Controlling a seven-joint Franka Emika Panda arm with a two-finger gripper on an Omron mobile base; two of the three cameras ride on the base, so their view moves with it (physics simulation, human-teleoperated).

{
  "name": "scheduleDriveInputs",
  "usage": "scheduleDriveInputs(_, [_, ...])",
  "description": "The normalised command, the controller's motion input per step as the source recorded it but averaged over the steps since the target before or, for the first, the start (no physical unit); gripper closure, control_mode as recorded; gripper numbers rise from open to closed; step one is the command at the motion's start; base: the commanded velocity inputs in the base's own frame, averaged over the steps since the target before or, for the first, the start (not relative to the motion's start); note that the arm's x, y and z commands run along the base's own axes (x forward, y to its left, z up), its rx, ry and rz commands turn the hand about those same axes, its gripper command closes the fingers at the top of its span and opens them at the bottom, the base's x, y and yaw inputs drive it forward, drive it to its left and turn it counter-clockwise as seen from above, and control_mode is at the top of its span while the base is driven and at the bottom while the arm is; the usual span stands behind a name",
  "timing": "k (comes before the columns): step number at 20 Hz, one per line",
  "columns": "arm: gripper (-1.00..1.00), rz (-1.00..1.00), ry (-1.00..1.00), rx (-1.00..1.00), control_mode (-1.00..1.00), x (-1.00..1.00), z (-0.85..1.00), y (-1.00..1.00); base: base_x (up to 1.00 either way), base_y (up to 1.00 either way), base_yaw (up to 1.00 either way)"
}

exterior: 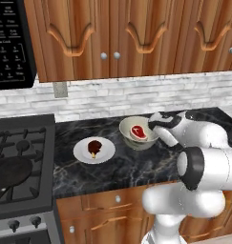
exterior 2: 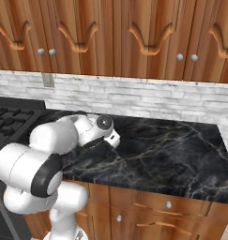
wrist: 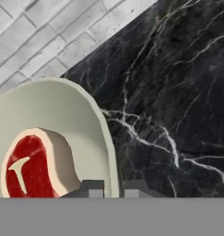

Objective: Place one of the steaks on the plate and the other in the bowl. Then place the bowl in the fridge.

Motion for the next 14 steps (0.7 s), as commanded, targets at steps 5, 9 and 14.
scheduleDriveInputs(5, [1.0, 0.06, 0.0, 0.0, -1.0, -0.84, 1.0, 0.0, 0.0, 0.0, 0.0])
scheduleDriveInputs(9, [1.0, 0.02, 0.11, -0.01, -1.0, -0.87, 1.0, -0.2, 0.0, 0.0, 0.0])
scheduleDriveInputs(14, [1.0, 0.06, 0.05, -0.08, -1.0, -1.0, 0.68, -0.04, 0.0, 0.0, 0.0])
